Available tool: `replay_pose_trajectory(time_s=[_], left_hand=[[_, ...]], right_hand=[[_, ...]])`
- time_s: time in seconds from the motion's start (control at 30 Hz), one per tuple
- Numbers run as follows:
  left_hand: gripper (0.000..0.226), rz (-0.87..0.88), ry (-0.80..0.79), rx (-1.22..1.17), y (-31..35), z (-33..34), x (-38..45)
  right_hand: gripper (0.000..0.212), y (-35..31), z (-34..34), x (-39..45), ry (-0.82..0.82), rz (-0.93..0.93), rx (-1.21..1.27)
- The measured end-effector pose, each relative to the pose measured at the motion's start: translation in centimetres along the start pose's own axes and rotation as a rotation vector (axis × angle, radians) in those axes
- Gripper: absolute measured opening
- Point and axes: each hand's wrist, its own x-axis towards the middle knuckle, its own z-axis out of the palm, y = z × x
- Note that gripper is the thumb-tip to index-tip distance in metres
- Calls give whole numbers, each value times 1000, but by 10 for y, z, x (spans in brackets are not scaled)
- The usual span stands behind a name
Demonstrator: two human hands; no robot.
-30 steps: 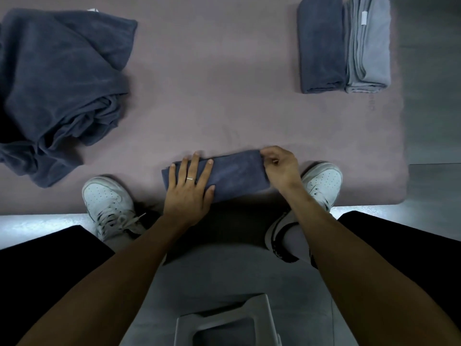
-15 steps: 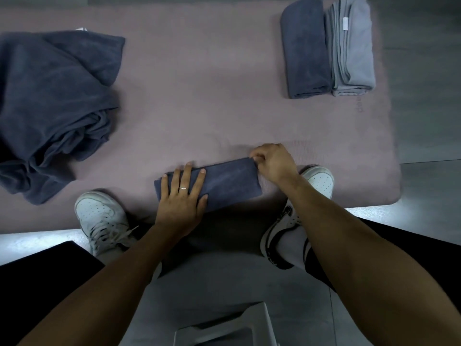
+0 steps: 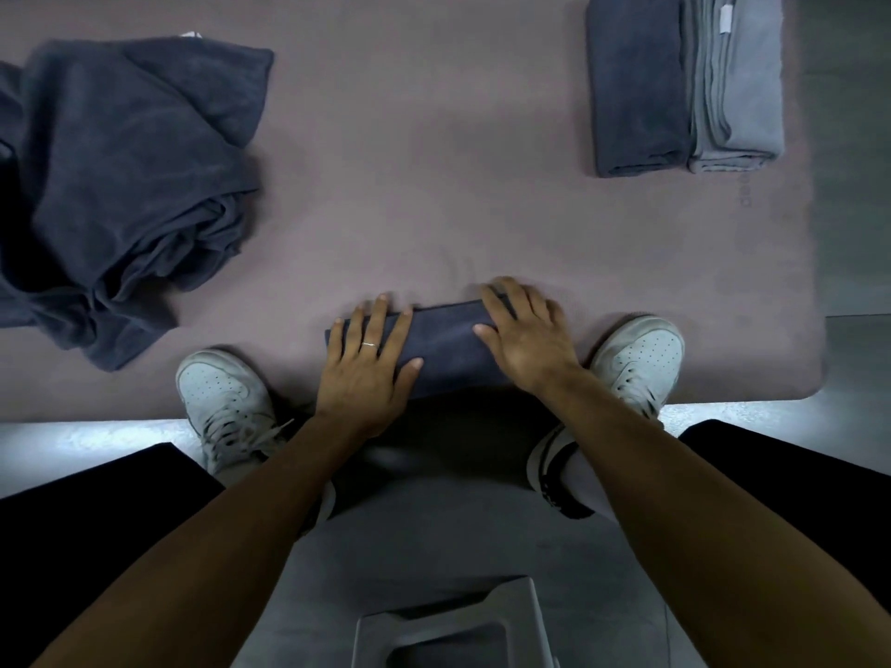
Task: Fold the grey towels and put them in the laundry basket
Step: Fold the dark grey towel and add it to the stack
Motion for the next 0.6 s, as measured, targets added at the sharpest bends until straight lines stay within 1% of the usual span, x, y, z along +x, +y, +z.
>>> replay_pose_trajectory(time_s=[0.07, 0.1, 0.23, 0.33, 0.4, 0.5, 0.6], left_hand=[[64, -63, -26, -46, 1, -3, 5], [65, -64, -48, -50, 1, -5, 6], [71, 77, -116, -7, -12, -10, 5], [75, 141, -144, -3, -16, -17, 7], [79, 136, -161, -7, -15, -25, 10], [88, 103, -184, -75, -8, -37, 18], [103, 200, -194, -146, 7, -50, 36]], right_hand=[[59, -5, -11, 4, -46, 22, 27], [59, -5, -18, 5, -77, 11, 34], [68, 9, -46, 12, -286, -70, 52], [69, 7, -56, 21, -396, -37, 102], [65, -2, -56, 24, -415, -3, 103], [56, -7, -54, 19, -378, 26, 113], [45, -7, -60, 1, -294, -31, 132]])
